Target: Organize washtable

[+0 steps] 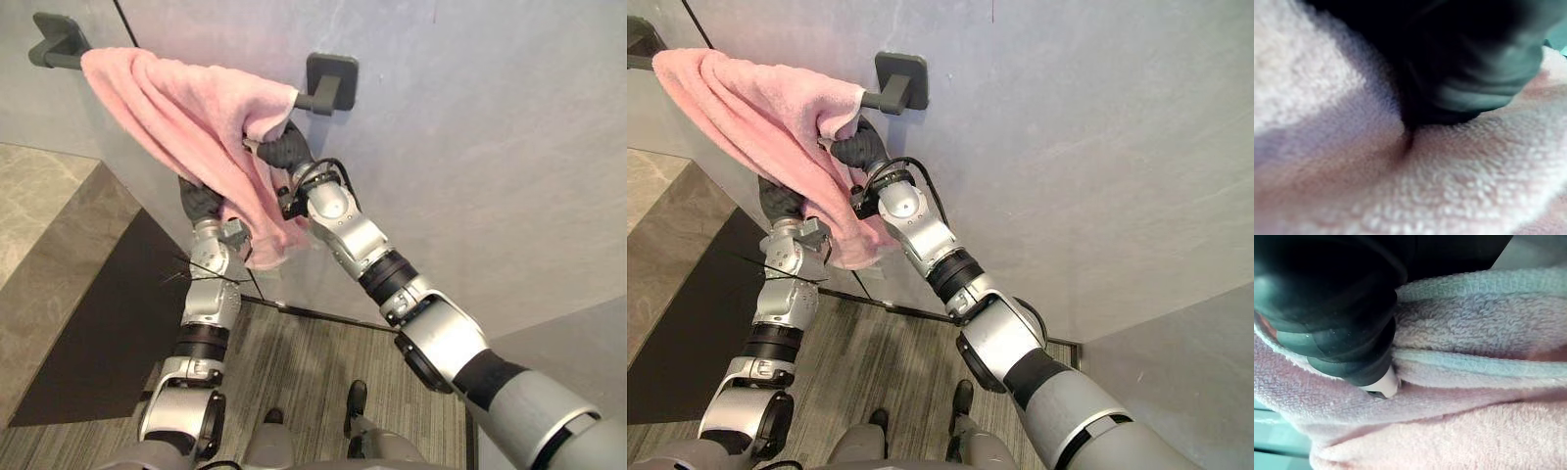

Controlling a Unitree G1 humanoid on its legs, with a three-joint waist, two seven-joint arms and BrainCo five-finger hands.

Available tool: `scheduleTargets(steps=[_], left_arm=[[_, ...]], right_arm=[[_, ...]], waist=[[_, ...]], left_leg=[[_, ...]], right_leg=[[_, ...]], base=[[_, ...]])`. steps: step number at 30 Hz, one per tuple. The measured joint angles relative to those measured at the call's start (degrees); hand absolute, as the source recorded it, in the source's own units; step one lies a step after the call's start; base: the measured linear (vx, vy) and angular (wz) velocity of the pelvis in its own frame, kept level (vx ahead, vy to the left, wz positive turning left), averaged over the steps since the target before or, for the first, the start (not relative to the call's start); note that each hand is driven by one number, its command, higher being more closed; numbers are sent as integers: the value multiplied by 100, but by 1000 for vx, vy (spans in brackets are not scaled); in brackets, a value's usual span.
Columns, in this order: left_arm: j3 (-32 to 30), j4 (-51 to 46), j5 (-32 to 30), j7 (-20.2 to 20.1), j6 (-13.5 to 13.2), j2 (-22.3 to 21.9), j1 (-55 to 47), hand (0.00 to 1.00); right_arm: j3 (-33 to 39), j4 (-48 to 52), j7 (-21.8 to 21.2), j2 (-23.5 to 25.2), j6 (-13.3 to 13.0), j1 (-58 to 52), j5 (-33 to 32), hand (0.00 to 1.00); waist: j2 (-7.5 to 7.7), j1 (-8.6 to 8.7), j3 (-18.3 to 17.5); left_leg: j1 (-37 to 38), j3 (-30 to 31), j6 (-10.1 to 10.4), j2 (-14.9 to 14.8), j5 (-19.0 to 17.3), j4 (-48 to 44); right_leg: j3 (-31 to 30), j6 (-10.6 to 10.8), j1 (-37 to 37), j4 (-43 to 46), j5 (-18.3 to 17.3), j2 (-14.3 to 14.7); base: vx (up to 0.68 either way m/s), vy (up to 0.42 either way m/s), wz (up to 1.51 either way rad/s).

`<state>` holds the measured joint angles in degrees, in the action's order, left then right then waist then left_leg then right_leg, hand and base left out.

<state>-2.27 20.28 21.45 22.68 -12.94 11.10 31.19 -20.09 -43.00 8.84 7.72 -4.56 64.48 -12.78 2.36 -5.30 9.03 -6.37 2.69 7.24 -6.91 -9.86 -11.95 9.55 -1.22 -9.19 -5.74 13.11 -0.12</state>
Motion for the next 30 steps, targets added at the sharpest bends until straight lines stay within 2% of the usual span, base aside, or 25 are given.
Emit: scheduleTargets(steps=[5, 8, 10, 11, 12, 13, 15, 16, 18, 19, 20, 21, 22, 25, 26, 30], left_arm=[[4, 136, -206, 126, 62, -83, 153, 100], [-163, 222, -204, 134, 61, 11, 4, 100], [-470, -86, -214, 47, 180, 541, -392, 100], [-1120, -768, 72, -218, 193, 1071, -978, 100], [-1377, -969, 180, -301, 140, 1303, -1197, 100], [-1807, -1108, 389, -440, 19, 1808, -1480, 100], [-2332, -1369, 524, -806, -103, 2303, -2012, 100], [-2327, -1570, 531, -1204, -182, 2753, -2344, 100], [-2306, -1119, 717, -1565, -327, 3298, -2220, 100], [-1873, 25, 944, -1933, -428, 3852, -1471, 100], [-1479, 721, 1008, -2048, -424, 4066, -916, 100], [-1288, 1232, 1027, -2143, -352, 4133, -502, 100], [-1263, 2041, 1041, -2444, -97, 4073, -73, 100], [-1582, 2643, 1120, -2397, 41, 4070, 157, 100], [-1998, 2995, 1218, -2293, 47, 4085, 159, 100], [-2108, 3179, 1218, -2292, 0, 4255, 161, 100]], right_arm=[[-8, 148, 45, 19, 3, 0, -2, 100], [-23, 408, 39, -16, -4, -51, -88, 100], [-90, 529, -189, -108, -15, -82, -150, 100], [-292, 1065, -277, -358, -14, -267, -312, 100], [-356, 1372, -318, -563, -30, -406, -359, 100], [-379, 1994, -456, -1115, -149, -810, -366, 100], [-376, 2337, -753, -1588, -233, -1114, -366, 100], [-375, 2381, -902, -1763, -240, -1190, -458, 100], [-380, 2378, -1047, -1854, -255, -1215, -554, 100], [-408, 2390, -1169, -1935, -279, -1274, -728, 100], [-449, 2381, -1191, -1943, -278, -1288, -802, 100], [-524, 2380, -1241, -1942, -277, -1288, -884, 100], [-615, 2647, -1558, -2141, -277, -1488, -1351, 100], [-615, 3085, -1711, -2583, -318, -1899, -1668, 100], [-614, 3280, -1740, -2881, -405, -2089, -1769, 100], [-586, 3294, -1756, -3192, -440, -2260, -1985, 100]], waist=[[38, 74, 22], [126, 119, 72], [141, 172, 69], [152, 248, 73], [156, 250, 71], [152, 54, 71], [148, -96, 68], [154, -195, 64], [176, -193, 50], [205, -215, 31], [221, -223, 20], [251, -197, 1], [424, -5, -112], [423, -20, -111], [423, -21, -111], [421, -10, -112]], left_leg=[[-12, 2, 0, 0, 0, 2], [-25, -12, 1, -2, 1, 9], [13, -29, 8, 3, 22, 70], [30, -39, 2, 5, 49, 152], [30, -34, 5, 6, 60, 187], [24, -33, 5, 10, 60, 209], [10, -1, -2, 12, 66, 244], [22, 14, -13, 30, 87, 290], [51, 31, -36, 56, 130, 344], [108, 10, -53, 77, 156, 388], [94, -6, -52, 83, 157, 391], [106, -47, -53, 89, 157, 391], [207, -298, -110, 97, 114, 392], [228, -333, -115, 99, 111, 394], [235, -355, -116, 100, 110, 394], [272, -469, -132, 97, 97, 397]], right_leg=[[1, 55, -9, 0, -39, -3], [-2, 63, -23, -2, -47, -4], [-3, 63, -21, 0, -47, -7], [-5, 52, -42, -3, -39, -4], [-3, 57, -56, -4, -44, -3], [3, 90, -66, -16, -71, 5], [50, 96, -63, -12, -76, -8], [68, 110, -61, -3, -86, -26], [74, 113, -64, -2, -88, -46], [52, 113, -58, 0, -88, -63], [36, 113, -46, 0, -87, -68], [-4, 112, -43, 0, -86, -73], [-240, 114, -67, -1, -86, -52], [-277, 113, -80, -1, -88, -41], [-295, 113, -80, -1, -88, -41], [-413, 90, -77, -5, -68, -38]], base=[[0, 0, 0], [0, 0, 0], [0, 0, 0], [0, 0, 0], [35, 57, 3], [38, 57, 7], [49, 73, 14], [55, 90, 16], [42, 82, 6], [15, 70, -4], [5, 71, -9], [43, 142, -52], [81, 153, -55], [81, 93, -20], [14, 34, -2], [-30, 39, -14]])
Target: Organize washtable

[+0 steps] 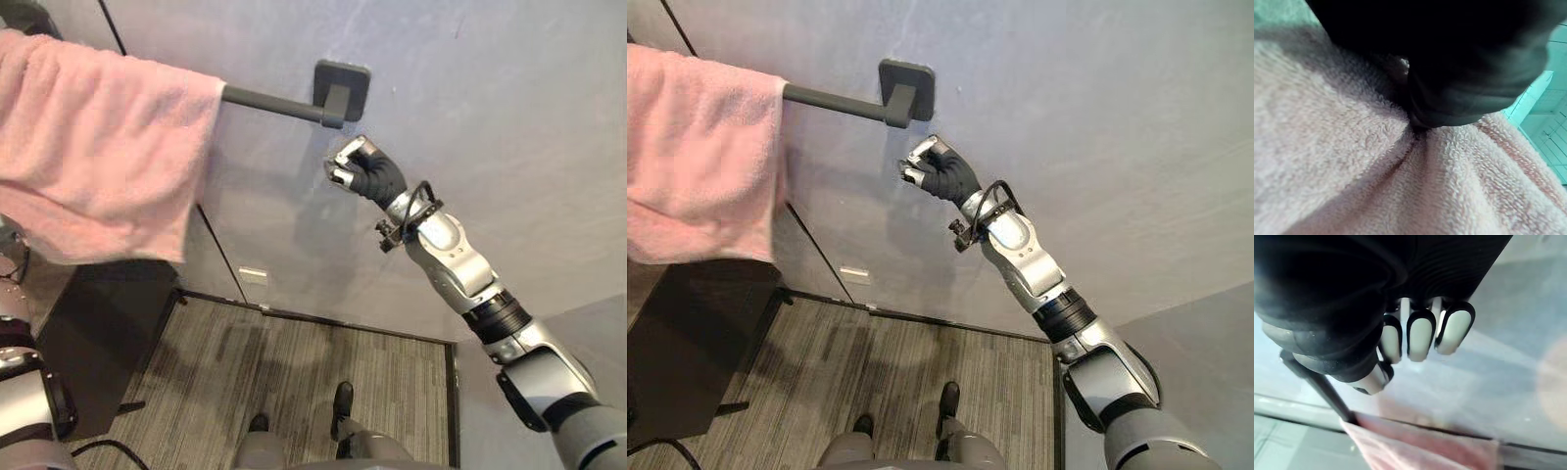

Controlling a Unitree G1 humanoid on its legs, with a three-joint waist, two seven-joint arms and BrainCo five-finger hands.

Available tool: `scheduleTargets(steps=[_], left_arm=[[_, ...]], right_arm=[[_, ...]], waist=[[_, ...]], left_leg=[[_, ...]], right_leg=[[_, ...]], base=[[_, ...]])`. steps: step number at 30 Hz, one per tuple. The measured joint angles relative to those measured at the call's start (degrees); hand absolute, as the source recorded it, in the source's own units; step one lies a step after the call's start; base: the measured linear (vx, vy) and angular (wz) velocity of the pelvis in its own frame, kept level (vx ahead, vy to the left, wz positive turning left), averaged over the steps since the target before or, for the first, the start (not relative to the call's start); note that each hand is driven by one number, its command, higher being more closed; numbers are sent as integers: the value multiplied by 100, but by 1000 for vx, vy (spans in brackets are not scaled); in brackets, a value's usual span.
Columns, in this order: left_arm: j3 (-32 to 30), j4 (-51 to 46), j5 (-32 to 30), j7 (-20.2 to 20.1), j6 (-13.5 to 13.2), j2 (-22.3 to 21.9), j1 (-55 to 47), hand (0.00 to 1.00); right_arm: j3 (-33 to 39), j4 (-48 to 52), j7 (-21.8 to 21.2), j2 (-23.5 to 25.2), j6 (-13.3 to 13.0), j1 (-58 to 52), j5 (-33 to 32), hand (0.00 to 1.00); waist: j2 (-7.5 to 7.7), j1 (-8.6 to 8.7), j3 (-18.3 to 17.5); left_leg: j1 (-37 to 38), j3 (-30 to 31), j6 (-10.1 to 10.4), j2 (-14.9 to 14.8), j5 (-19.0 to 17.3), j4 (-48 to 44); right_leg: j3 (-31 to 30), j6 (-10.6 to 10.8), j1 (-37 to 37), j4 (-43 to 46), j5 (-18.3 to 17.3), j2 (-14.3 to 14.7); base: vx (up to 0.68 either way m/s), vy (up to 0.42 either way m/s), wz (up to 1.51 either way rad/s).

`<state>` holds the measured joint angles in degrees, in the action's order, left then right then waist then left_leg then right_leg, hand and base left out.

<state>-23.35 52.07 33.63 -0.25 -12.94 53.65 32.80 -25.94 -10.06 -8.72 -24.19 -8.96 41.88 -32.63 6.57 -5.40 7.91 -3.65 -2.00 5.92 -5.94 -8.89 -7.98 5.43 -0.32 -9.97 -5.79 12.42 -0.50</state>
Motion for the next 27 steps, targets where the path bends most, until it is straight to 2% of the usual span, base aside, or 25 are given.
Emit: scheduleTargets(steps=[2, 7, 11, 15, 24, 27], left_arm=[[-4, 144, 0, -1, 13, 0, -19, 100], [-2, 348, 0, -2, 25, -6, -164, 100], [22, 344, 0, -94, 23, -22, -288, 100], [76, 324, 2, -99, 30, -92, -299, 100], [383, 19, 216, -88, 116, -206, -467, 100], [611, -32, 272, -79, 130, -359, -467, 100]], right_arm=[[117, -27, 1, -111, 0, -117, -86, 100], [203, -42, 19, -335, 0, -237, -116, 100], [198, -27, 15, -318, -24, -320, -104, 100], [194, -41, 15, -310, -53, -349, -51, 100], [201, -321, 132, -96, -2, -346, -37, 100], [158, -415, 181, -20, 45, -318, -38, 100]], waist=[[-3, 2, -1], [-6, 31, 0], [-9, 92, -2], [-11, 131, -4], [-39, 123, -23], [-114, 111, -65]], left_leg=[[22, -98, -7, -20, -5, -7], [57, -273, 0, -104, -3, 5], [54, -271, 24, -130, -11, -11], [51, -270, 26, -116, -12, -27], [42, -266, 41, -125, -24, -111], [39, -268, 51, -129, -31, -124]], right_leg=[[-79, 62, -11, -21, -53, 21], [-221, 61, -68, -17, -78, 107], [-214, 71, -70, 2, -27, 136], [-216, -11, -65, 2, 36, 124], [-230, -26, -43, -5, 48, 133], [-233, -17, -43, -15, 41, 135]], base=[[-75, 14, -19], [-34, -1, -17], [13, 26, -2], [8, 68, 0], [-13, 65, 0], [-17, 64, -1]])
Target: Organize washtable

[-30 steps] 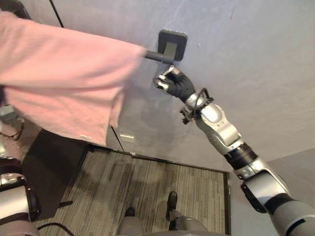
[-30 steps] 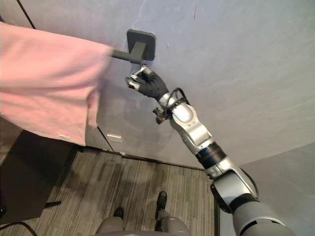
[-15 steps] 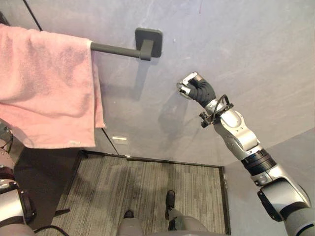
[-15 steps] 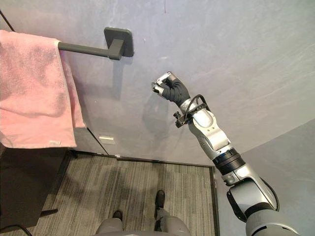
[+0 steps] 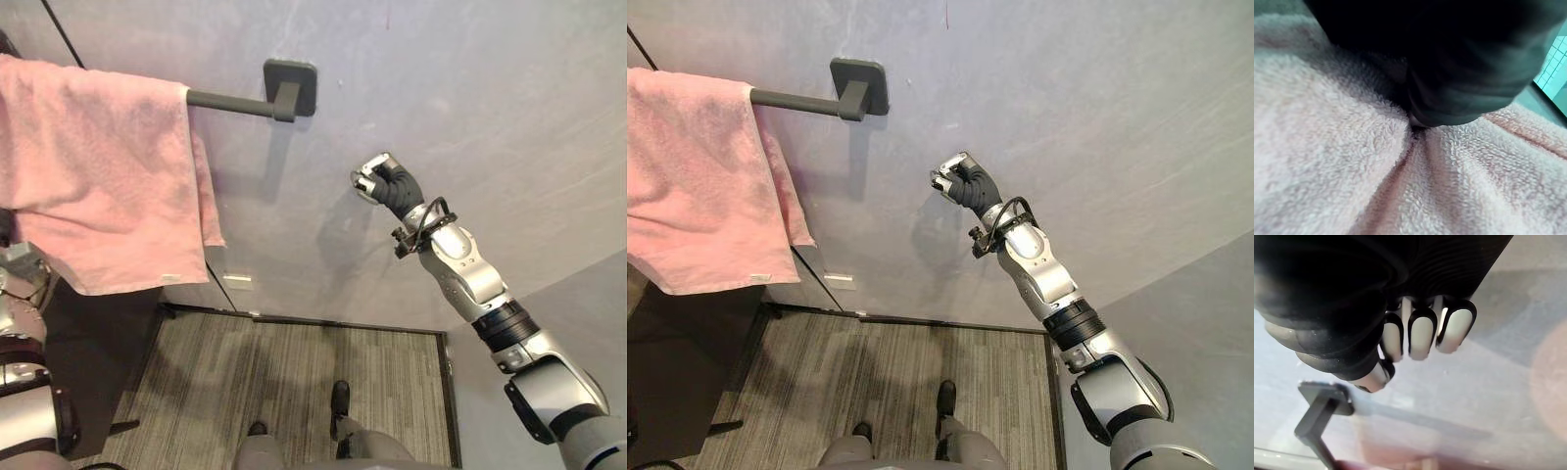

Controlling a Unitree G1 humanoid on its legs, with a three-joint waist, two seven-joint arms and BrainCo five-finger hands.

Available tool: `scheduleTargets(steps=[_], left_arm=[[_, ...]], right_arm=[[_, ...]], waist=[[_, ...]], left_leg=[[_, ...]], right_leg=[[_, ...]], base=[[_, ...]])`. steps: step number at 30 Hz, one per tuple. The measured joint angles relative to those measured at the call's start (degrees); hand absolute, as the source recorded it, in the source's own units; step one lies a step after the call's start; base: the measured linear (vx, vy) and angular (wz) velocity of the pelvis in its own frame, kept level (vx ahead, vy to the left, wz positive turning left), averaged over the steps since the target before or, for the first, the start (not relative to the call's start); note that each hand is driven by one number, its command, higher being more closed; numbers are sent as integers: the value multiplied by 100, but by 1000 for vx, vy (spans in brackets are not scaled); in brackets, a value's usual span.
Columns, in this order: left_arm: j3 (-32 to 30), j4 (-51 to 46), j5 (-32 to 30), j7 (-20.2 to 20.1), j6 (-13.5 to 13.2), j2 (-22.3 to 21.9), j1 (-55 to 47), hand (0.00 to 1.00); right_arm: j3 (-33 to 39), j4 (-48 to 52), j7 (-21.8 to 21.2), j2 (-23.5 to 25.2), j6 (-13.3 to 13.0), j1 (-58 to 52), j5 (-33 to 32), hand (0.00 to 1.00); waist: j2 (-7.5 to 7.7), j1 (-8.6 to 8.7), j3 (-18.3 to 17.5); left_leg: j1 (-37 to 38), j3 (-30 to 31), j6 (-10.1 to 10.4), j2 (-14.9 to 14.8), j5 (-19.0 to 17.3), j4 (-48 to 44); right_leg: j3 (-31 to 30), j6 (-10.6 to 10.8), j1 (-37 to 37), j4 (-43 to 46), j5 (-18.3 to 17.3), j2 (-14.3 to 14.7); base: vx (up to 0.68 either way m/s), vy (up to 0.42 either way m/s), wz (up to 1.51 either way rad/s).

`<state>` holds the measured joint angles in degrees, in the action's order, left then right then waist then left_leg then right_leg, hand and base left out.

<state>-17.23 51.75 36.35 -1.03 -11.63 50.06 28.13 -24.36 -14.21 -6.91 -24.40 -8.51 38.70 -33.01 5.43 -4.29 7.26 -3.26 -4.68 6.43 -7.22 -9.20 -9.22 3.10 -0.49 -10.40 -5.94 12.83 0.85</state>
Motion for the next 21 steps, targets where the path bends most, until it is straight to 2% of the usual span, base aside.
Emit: scheduleTargets(steps=[11, 16, 21], left_arm=[[827, -394, 156, 0, 8, -490, 312, 100], [1007, -468, 155, 29, 6, -552, 455, 100], [1044, -644, 153, 118, 6, -743, 458, 100]], right_arm=[[-655, -603, 175, 1191, 15, 617, 178, 100], [-790, -749, 204, 1470, 15, 677, 280, 100], [-822, -750, 314, 1535, 15, 678, 441, 100]], waist=[[-103, 17, 18], [-143, 17, 38], [-211, 22, 81]], left_leg=[[-79, 2, 87, -101, -64, -175], [-158, 26, 87, -100, -64, -204], [-210, 103, 87, -95, -64, -243]], right_leg=[[11, -101, -22, 1, 70, 96], [37, -120, -75, 15, 85, 92], [113, -120, -75, 16, 85, 79]], base=[[-4, 62, -2], [-7, 80, 2], [-9, 96, 7]])
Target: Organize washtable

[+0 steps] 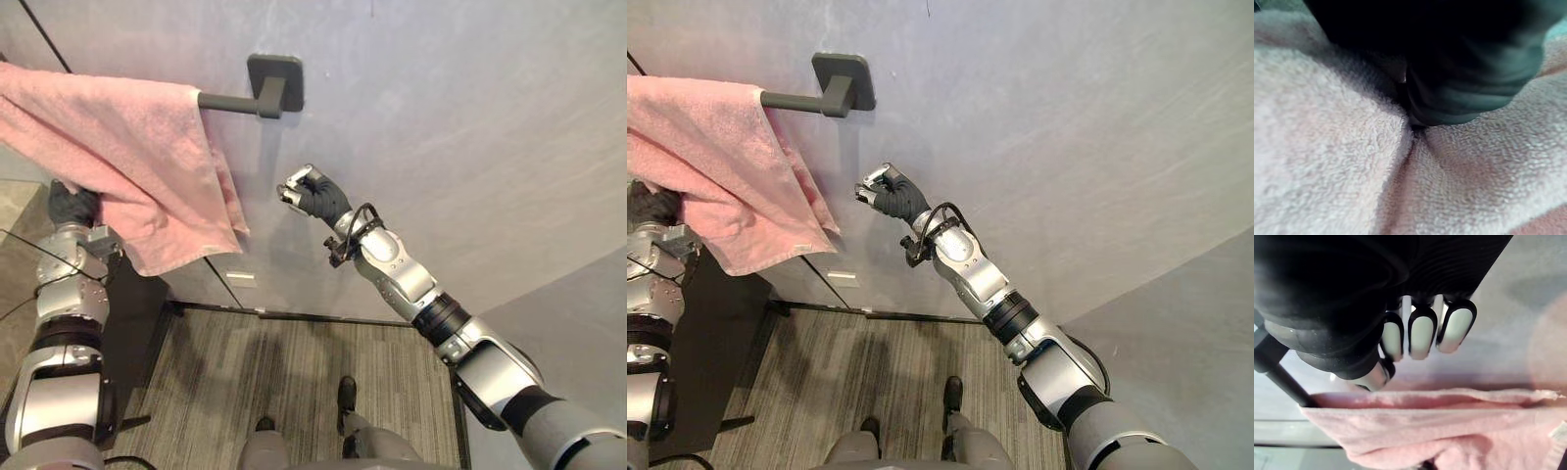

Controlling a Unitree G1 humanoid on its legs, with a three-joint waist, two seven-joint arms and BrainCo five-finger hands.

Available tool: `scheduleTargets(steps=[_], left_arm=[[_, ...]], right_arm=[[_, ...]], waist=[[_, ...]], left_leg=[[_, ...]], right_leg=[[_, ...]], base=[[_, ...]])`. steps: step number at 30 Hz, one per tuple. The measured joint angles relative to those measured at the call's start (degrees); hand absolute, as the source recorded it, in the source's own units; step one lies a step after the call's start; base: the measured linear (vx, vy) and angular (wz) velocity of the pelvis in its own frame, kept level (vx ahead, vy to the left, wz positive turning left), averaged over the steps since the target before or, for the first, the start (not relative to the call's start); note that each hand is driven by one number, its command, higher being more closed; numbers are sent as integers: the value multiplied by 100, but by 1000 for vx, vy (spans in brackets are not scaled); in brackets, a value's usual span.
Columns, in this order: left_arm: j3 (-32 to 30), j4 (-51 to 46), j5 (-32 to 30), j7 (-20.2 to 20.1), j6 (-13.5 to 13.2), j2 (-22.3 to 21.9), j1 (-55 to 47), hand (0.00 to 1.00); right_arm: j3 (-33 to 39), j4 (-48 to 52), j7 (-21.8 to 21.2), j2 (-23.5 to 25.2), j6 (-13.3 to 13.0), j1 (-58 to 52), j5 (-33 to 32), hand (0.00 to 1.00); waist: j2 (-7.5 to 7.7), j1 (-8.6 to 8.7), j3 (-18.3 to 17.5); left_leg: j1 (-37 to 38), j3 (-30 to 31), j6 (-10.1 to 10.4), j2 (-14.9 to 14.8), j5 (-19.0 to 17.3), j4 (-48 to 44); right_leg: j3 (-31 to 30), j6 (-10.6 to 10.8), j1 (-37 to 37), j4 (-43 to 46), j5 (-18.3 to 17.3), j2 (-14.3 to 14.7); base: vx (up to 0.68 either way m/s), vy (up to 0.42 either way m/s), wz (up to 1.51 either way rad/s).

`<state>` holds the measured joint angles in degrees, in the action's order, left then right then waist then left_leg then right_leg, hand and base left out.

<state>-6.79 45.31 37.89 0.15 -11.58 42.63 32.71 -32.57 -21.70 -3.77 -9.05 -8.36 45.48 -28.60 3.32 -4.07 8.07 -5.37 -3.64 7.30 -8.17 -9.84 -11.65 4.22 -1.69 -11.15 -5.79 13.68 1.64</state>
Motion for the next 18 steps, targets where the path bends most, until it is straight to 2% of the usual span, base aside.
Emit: scheduleTargets(steps=[15, 16, 18], left_arm=[[229, -310, -26, 27, 2, -427, -2, 100], [237, -315, -24, 27, 2, -445, -2, 0], [256, -318, -24, 28, 2, -448, -2, 0]], right_arm=[[2, 1, 13, 115, 1, 0, 165, 100], [3, 1, 16, 121, 1, 0, 165, 0], [8, 1, 23, 118, 1, 0, 165, 0]], waist=[[-116, 13, 73], [-117, 16, 73], [-118, 15, 74]], left_leg=[[-19, 8, 0, -1, 0, -26], [-11, 6, 0, -3, 0, -25], [11, 5, 0, -2, 0, -24]], right_leg=[[11, -1, 0, -11, 2, -4], [10, -1, 0, -2, 3, -2], [8, -3, 0, 0, 5, -2]], base=[[-10, 87, 0], [11, 104, -1], [10, 80, 0]])
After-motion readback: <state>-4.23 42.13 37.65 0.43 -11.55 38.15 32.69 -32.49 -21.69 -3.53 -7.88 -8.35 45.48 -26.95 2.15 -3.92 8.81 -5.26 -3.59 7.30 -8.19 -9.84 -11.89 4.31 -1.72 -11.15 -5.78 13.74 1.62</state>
